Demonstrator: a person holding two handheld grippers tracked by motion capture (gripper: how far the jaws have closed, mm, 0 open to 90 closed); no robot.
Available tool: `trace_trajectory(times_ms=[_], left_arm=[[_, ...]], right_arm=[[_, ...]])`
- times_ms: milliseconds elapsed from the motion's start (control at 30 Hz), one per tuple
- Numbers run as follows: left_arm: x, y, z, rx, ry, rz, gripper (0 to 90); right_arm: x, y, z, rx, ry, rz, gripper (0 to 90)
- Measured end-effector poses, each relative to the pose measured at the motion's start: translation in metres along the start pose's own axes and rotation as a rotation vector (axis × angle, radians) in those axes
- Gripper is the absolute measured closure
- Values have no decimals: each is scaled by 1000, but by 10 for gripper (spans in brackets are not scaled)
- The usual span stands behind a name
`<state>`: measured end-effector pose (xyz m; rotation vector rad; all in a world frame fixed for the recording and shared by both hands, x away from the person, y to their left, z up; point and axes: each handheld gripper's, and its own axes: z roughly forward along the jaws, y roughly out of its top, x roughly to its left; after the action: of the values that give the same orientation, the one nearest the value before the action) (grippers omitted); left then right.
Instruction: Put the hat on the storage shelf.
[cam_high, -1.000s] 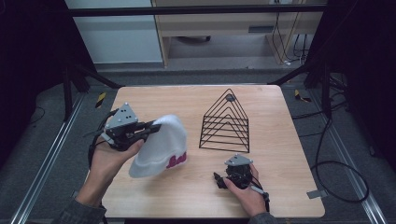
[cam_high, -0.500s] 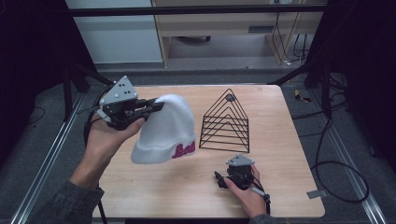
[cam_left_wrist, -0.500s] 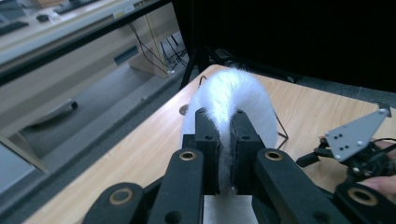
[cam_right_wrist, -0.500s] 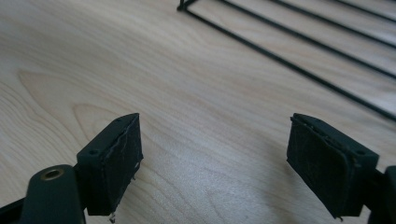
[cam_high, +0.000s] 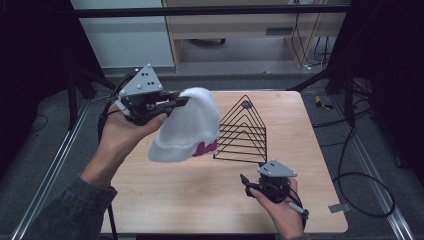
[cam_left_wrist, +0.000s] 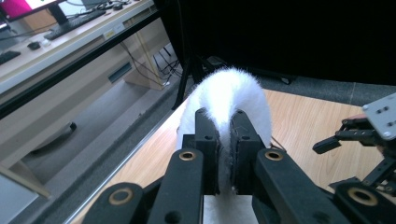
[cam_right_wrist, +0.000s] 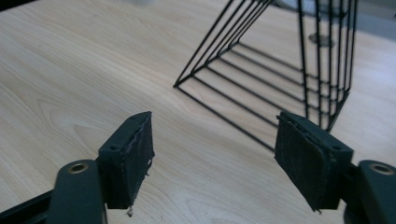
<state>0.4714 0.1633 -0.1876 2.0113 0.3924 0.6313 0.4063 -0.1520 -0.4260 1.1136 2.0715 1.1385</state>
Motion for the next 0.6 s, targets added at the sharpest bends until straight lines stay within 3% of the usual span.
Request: trace_trajectory(times_ms=[100, 333, 600], left_arm=[[0, 9, -2, -15, 1, 3, 843], [0, 18, 0, -33, -12, 19, 843], [-3, 22, 12, -50, -34, 37, 843]], right_arm=[[-3, 15, -17, -28, -2, -39, 336], [-11, 45, -36, -83, 14, -89, 406], [-6, 65, -37, -99, 42, -143, 440]])
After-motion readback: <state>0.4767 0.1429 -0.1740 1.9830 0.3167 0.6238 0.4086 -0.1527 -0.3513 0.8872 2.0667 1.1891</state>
